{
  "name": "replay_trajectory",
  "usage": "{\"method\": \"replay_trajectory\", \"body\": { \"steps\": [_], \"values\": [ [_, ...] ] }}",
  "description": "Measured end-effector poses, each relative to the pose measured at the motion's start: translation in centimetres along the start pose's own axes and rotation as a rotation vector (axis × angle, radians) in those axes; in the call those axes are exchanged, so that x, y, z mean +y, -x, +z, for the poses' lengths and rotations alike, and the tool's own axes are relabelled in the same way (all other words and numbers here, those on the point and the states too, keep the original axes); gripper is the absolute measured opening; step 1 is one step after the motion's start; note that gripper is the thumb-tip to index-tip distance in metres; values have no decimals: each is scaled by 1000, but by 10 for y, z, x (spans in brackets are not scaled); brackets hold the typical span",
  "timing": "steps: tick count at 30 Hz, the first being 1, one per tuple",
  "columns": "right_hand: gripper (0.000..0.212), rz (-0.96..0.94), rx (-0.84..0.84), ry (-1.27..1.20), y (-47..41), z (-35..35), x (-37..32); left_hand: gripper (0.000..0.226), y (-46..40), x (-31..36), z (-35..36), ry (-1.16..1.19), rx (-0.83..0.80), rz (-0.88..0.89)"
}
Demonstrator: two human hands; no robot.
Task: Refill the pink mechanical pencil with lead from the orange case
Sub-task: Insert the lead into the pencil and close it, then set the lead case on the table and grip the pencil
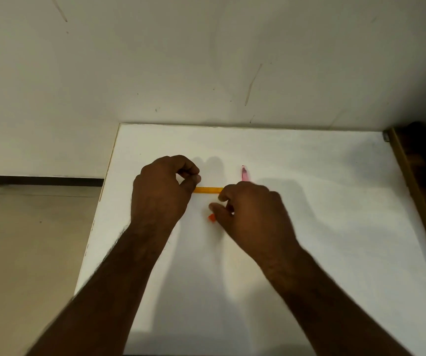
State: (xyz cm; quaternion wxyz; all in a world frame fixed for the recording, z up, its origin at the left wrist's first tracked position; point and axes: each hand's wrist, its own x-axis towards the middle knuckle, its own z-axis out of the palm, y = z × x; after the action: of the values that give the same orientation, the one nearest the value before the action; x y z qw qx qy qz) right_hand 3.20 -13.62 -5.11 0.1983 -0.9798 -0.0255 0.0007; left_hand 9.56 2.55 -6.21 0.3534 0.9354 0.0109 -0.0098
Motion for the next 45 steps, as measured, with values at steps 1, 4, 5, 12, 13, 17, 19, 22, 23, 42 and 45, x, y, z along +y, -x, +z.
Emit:
{"method": "replay_trajectory", "body": {
  "steps": [1, 4, 5, 12, 13, 17, 19, 22, 23, 42, 45],
  "values": [
    [28, -15, -30, -7, 2, 5, -4, 6, 0, -1, 0, -6, -4, -2],
    [23, -27, -75, -42, 6, 14, -8, 5, 1, 0, 0, -20, -21, 7],
    [22, -29, -84, -40, 6, 16, -8, 4, 1, 0, 0, -24, -26, 12],
    [18, -46, -69, -95, 2, 23, -5, 8, 5, 3, 4, -37, -101, 81],
    [19, -47, -54, -104, 2, 21, -4, 11, 6, 2, 5, -40, -121, 109],
    [13, 66, 114, -327, -6, 2, 7, 26, 8, 3, 5, -154, -150, 213],
    [6, 168, 191, -500, -12, -6, 19, 29, 9, 3, 6, -219, -166, 224],
    [8, 379, 221, -776, -19, -14, 36, 21, 8, 4, 8, -250, -169, 219],
    [8, 448, 218, -882, -20, -16, 38, 19, 8, 5, 9, -250, -166, 218],
    [8, 607, 136, -1444, -22, -18, 40, 10, 13, 19, 10, 169, -13, 355],
    [9, 591, 145, -1433, -21, -18, 41, 9, 13, 19, 9, 153, -10, 369]
  ]
}}
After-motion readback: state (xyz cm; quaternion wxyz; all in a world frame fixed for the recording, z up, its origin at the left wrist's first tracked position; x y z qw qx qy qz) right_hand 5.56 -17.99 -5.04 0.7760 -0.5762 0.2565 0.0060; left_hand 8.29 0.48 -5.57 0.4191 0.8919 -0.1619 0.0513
